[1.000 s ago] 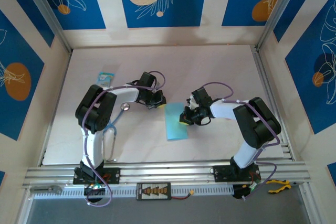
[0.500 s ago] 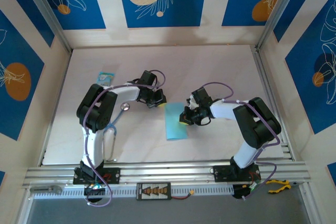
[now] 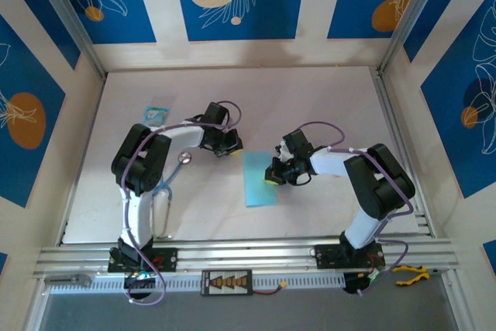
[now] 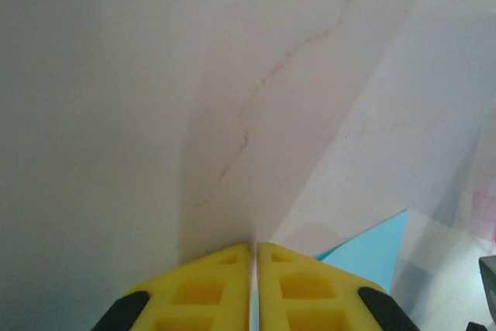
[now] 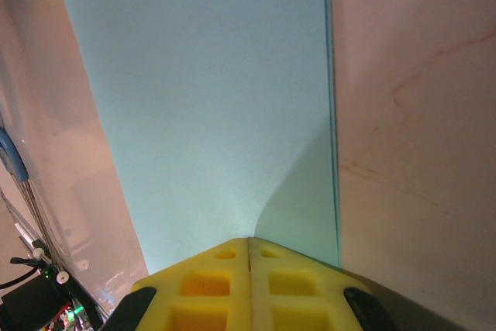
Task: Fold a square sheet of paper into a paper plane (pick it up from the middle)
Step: First fold the square sheet of paper in half at the center of the table.
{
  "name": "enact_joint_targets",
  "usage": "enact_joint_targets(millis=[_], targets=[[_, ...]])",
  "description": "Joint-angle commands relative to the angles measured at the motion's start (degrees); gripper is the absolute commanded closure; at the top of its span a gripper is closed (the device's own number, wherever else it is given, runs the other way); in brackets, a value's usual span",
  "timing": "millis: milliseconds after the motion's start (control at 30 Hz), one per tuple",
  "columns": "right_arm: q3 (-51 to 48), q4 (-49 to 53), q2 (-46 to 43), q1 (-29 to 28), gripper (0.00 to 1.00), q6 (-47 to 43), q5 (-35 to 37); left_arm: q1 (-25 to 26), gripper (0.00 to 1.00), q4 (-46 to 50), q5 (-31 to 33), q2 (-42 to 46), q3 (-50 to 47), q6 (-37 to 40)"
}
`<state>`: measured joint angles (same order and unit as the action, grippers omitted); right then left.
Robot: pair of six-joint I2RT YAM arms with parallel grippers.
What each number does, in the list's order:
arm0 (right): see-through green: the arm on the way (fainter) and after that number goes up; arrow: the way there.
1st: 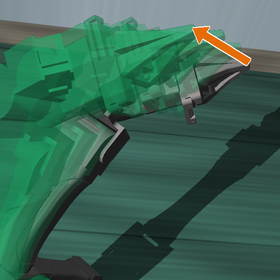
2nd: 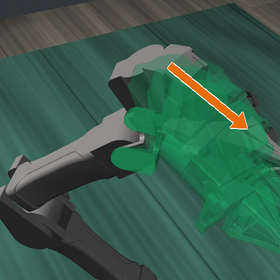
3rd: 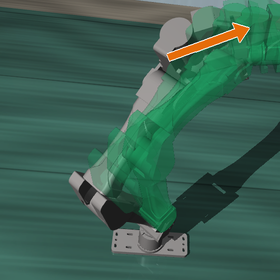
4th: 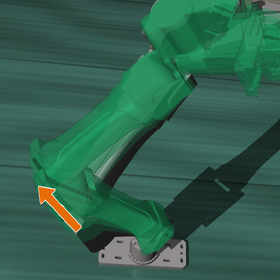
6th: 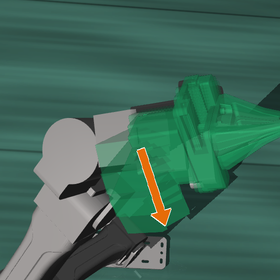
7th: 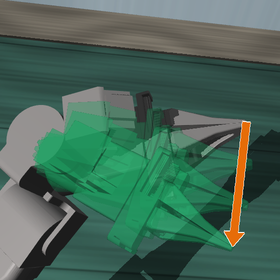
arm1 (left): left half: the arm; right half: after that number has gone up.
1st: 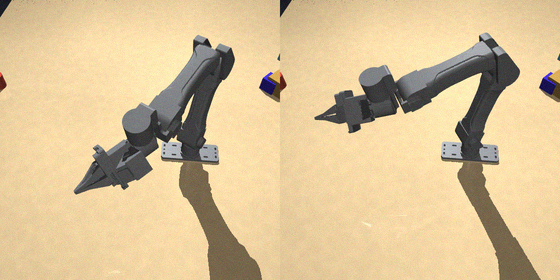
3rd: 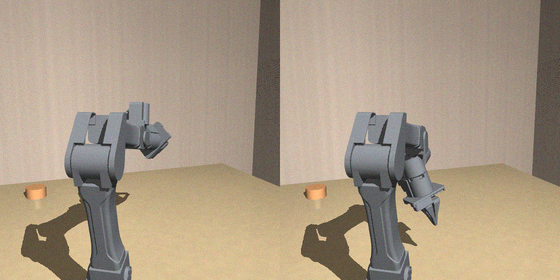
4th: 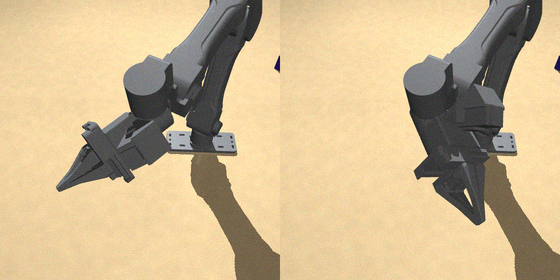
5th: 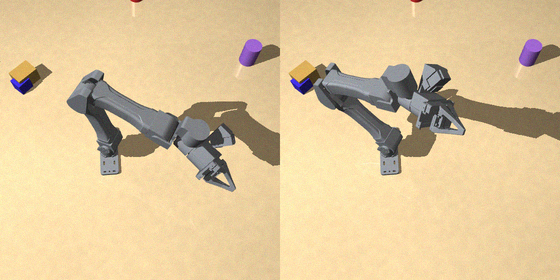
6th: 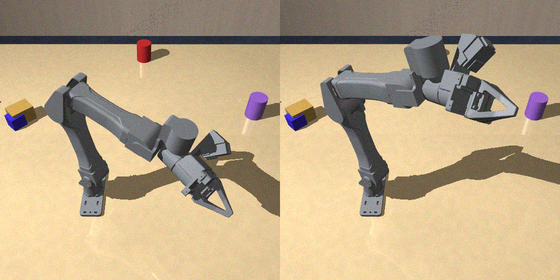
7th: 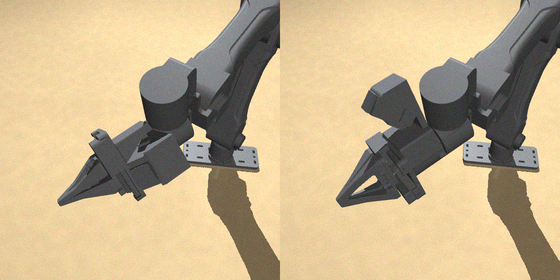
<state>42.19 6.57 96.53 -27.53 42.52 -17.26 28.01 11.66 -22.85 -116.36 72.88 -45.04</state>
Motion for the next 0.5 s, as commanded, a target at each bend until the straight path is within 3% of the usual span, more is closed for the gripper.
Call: enact_joint_targets(millis=[0,233,467], targets=[[-3.4,7.3,2.6,-0.4,1.00,0.6,5.5,-1.6,0.89,1.1,1.6,4.6,-0.7,1.5],[-3.0,7.7,2.6,-0.4,1.00,0.7,5.8,0.9,0.88,-3.9,-3.6,10.3,-8.4,0.2],[-3.0,8.0,2.7,-0.4,1.00,0.9,6.0,7.8,0.88,-9.4,-8.5,11.9,-13.4,-0.8]])
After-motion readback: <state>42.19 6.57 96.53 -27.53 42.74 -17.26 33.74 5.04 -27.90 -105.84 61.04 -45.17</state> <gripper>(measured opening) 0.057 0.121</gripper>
